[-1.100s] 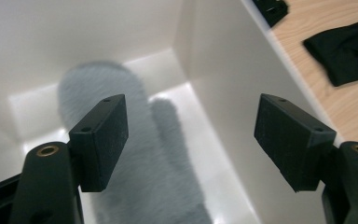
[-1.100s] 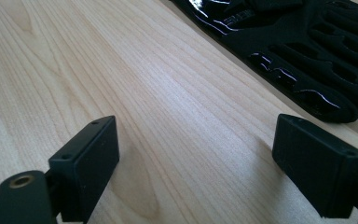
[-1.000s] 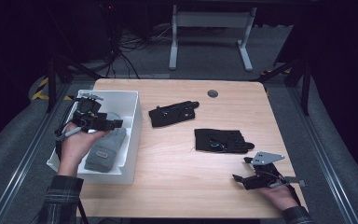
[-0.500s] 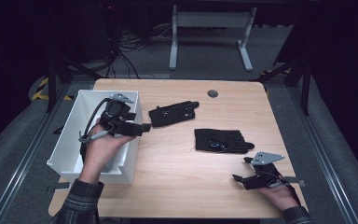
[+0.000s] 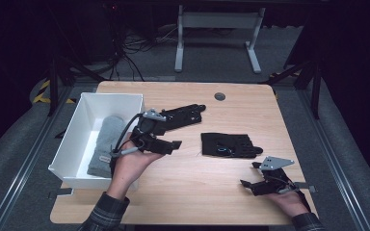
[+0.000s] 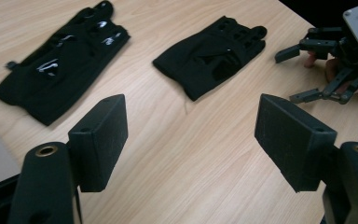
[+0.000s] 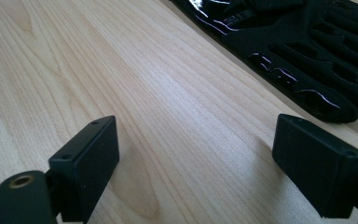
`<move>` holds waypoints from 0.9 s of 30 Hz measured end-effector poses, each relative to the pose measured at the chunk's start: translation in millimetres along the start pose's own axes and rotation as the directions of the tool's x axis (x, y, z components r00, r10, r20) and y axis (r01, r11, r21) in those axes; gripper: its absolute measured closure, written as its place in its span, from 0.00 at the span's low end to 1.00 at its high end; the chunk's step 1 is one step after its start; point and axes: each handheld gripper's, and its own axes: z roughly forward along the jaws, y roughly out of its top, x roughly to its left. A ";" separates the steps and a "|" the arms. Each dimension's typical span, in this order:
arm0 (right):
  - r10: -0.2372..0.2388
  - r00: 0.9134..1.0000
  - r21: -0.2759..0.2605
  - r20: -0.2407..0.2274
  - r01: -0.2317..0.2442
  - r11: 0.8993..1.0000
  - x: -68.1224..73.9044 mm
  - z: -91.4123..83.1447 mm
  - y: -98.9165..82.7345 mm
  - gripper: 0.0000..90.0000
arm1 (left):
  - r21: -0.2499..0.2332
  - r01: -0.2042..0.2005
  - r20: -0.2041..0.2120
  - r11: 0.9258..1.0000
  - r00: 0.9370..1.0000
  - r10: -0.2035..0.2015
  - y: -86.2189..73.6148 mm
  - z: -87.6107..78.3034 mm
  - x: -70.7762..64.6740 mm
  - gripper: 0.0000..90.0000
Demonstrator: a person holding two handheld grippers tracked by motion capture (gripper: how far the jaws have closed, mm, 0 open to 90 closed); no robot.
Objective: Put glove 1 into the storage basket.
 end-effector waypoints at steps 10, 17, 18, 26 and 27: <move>0.001 1.000 0.000 0.001 -0.001 1.000 0.1 0.0 0.0 0.17 | 0.028 -0.052 0.010 0.998 0.999 0.052 -23.0 43.0 -18.2 0.25; 0.003 1.000 0.026 0.002 -0.004 1.000 1.5 -0.9 3.1 0.18 | 0.037 -0.100 -0.006 0.994 0.995 0.100 -47.8 61.1 -23.0 0.19; 0.001 1.000 0.037 0.001 -0.001 0.999 2.0 -1.0 6.1 0.21 | 0.035 -0.103 -0.006 0.994 0.995 0.103 -51.3 62.8 -23.1 0.19; -0.013 1.000 0.004 -0.026 0.013 1.000 2.7 -0.1 25.8 0.43 | 0.059 -0.117 -0.027 0.991 0.993 0.118 -76.5 77.4 -21.5 0.15; -0.019 0.999 0.002 -0.029 0.019 1.000 2.9 0.2 27.9 0.47 | 0.057 -0.111 -0.033 0.992 0.993 0.113 -79.6 79.1 -21.3 0.15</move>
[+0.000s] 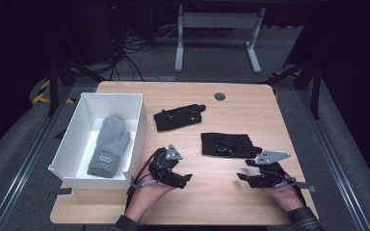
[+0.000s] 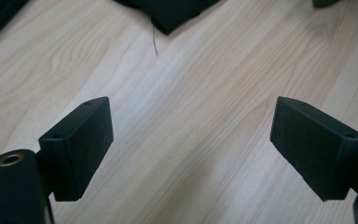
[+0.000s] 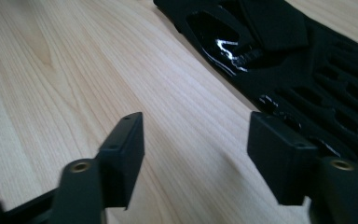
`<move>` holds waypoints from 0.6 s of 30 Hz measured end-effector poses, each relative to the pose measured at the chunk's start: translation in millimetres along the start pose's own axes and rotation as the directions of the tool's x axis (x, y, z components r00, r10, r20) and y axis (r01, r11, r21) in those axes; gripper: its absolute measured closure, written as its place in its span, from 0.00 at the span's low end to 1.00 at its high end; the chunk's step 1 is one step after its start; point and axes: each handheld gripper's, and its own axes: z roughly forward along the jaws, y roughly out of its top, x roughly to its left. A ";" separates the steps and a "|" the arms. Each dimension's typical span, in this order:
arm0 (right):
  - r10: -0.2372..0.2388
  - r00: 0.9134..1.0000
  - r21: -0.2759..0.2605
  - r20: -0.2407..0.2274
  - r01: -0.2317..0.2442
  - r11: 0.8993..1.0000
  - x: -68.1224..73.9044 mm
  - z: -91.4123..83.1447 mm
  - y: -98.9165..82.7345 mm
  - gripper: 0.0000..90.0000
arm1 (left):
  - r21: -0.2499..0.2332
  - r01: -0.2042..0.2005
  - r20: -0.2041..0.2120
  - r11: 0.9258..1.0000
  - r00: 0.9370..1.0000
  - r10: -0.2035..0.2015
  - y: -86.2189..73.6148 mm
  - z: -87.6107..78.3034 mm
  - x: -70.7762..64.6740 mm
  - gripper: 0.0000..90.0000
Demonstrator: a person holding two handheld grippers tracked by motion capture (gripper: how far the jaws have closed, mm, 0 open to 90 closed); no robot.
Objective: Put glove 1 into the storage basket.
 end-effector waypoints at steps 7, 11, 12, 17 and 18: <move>0.011 0.999 -0.017 -0.037 -0.012 1.000 -0.1 5.1 20.5 0.88 | 0.063 -0.006 -0.011 0.998 1.000 0.006 -18.2 14.3 -1.0 0.10; 0.008 0.999 -0.021 -0.040 -0.009 1.000 0.2 10.2 29.1 1.00 | 0.093 -0.038 -0.029 0.995 0.999 0.041 -21.7 19.0 -4.7 0.08; 0.008 0.999 -0.017 -0.038 -0.009 1.000 0.1 12.3 31.0 1.00 | 0.095 -0.037 -0.017 0.995 0.999 0.039 -22.3 20.8 -4.7 0.07; 0.009 0.999 -0.020 -0.040 -0.010 1.000 -2.3 22.5 40.9 1.00 | 0.113 -0.051 -0.011 0.992 0.999 0.053 -25.1 25.9 -3.2 0.01; 0.011 0.999 -0.027 -0.042 -0.012 1.000 -3.0 24.3 43.6 1.00 | 0.120 -0.063 -0.010 0.991 0.998 0.065 -26.4 27.7 -3.3 0.00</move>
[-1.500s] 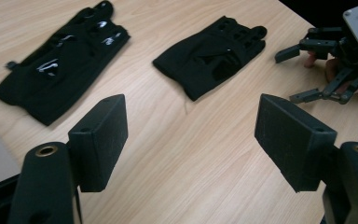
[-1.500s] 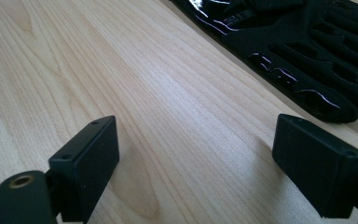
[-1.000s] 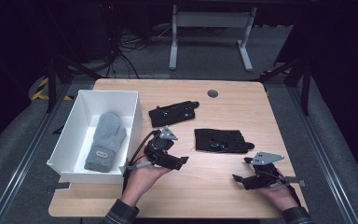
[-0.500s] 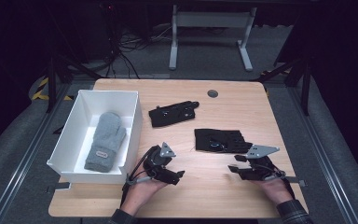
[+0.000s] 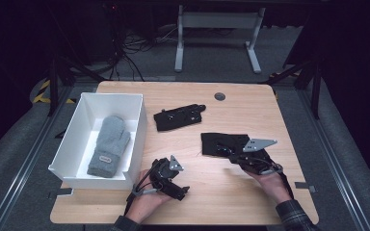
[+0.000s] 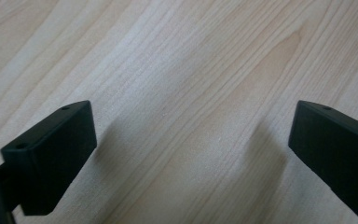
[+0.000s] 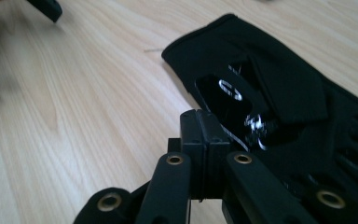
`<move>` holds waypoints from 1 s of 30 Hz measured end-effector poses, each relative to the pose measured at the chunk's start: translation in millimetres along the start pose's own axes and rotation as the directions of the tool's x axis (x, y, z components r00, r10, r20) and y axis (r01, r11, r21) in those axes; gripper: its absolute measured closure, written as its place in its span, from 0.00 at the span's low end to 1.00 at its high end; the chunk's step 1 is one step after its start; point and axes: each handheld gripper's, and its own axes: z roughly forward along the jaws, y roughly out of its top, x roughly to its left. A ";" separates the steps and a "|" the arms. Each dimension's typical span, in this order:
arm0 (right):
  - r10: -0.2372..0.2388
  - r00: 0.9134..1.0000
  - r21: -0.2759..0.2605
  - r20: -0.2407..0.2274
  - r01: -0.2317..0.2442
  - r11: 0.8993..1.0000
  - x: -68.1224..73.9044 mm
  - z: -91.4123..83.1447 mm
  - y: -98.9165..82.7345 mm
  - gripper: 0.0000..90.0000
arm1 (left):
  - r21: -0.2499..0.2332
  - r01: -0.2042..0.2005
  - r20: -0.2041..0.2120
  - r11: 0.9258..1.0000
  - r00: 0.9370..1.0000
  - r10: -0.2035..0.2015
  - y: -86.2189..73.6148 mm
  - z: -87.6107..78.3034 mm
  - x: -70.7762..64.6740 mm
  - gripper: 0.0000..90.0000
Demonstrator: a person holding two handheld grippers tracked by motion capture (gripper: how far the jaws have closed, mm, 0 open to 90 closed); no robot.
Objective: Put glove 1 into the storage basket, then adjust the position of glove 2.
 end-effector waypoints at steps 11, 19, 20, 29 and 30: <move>0.029 1.000 -0.011 0.012 -0.029 1.000 -8.9 29.7 21.6 1.00 | -0.111 -0.057 0.026 0.992 0.998 0.060 -13.5 1.3 4.9 0.00; 0.027 1.000 0.012 0.013 -0.028 1.000 -9.3 46.1 23.1 1.00 | -0.125 -0.048 0.020 0.991 0.999 0.050 -13.8 2.4 4.6 0.00; 0.026 1.000 0.023 0.017 -0.026 0.999 -9.2 49.0 22.5 1.00 | -0.125 -0.048 0.020 0.991 0.999 0.051 -13.8 2.5 4.6 0.00; 0.022 1.000 0.057 0.003 -0.022 0.998 -8.8 51.9 18.2 1.00 | -0.125 -0.048 0.021 0.991 0.998 0.051 -13.8 2.4 4.7 0.00; 0.015 1.000 0.060 -0.001 -0.014 0.998 -8.0 50.7 17.4 1.00 | -0.125 -0.048 0.022 0.991 0.998 0.051 -13.9 2.4 4.6 0.00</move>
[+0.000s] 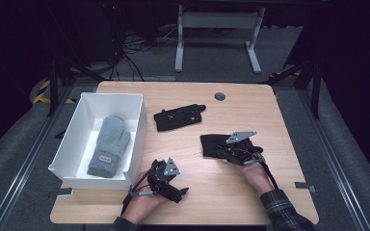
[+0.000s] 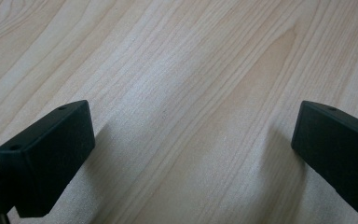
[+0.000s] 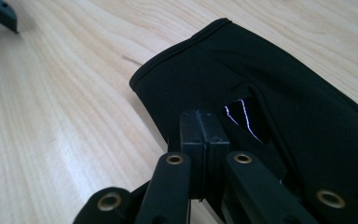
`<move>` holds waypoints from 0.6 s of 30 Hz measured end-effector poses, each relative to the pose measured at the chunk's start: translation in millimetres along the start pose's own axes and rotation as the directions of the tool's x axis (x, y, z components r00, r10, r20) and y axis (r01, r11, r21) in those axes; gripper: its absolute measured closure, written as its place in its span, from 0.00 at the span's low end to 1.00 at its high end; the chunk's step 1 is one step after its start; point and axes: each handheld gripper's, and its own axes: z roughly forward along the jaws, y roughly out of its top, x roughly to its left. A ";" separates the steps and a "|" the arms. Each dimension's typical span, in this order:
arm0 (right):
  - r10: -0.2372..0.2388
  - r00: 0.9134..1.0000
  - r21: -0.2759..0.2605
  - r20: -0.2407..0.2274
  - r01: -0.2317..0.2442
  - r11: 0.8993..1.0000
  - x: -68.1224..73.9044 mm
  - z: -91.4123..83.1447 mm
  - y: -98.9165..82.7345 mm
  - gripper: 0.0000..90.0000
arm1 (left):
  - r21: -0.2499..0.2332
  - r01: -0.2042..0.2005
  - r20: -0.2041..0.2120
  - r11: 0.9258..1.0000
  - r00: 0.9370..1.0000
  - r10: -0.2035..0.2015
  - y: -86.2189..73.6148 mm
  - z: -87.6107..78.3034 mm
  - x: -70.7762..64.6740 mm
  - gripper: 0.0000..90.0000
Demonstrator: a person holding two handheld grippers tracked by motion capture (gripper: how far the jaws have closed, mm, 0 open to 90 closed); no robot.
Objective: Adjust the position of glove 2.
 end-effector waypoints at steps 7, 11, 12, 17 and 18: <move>-0.011 0.999 0.020 -0.035 0.012 1.000 9.6 -11.2 -9.9 1.00 | 0.001 0.003 -0.001 1.000 1.000 -0.003 -0.2 -0.2 -0.4 0.00; -0.019 0.999 0.035 -0.041 0.020 0.999 13.3 -18.3 -15.1 1.00 | 0.001 0.003 -0.002 1.000 1.000 -0.003 -0.2 -0.3 -0.3 0.00; -0.025 0.999 0.044 -0.044 0.027 0.999 14.1 -21.1 -16.8 1.00 | 0.001 0.003 -0.002 1.000 1.000 -0.003 -0.2 -0.3 -0.3 0.00; -0.011 0.999 0.053 -0.046 0.013 0.998 16.7 -37.9 -32.8 1.00 | 0.000 0.003 -0.001 1.000 1.000 -0.003 -0.2 -0.2 -0.3 0.00; -0.008 0.999 0.056 -0.045 0.010 0.998 17.1 -42.2 -36.5 1.00 | 0.001 0.003 -0.002 1.000 1.000 -0.003 -0.2 -0.3 -0.3 0.00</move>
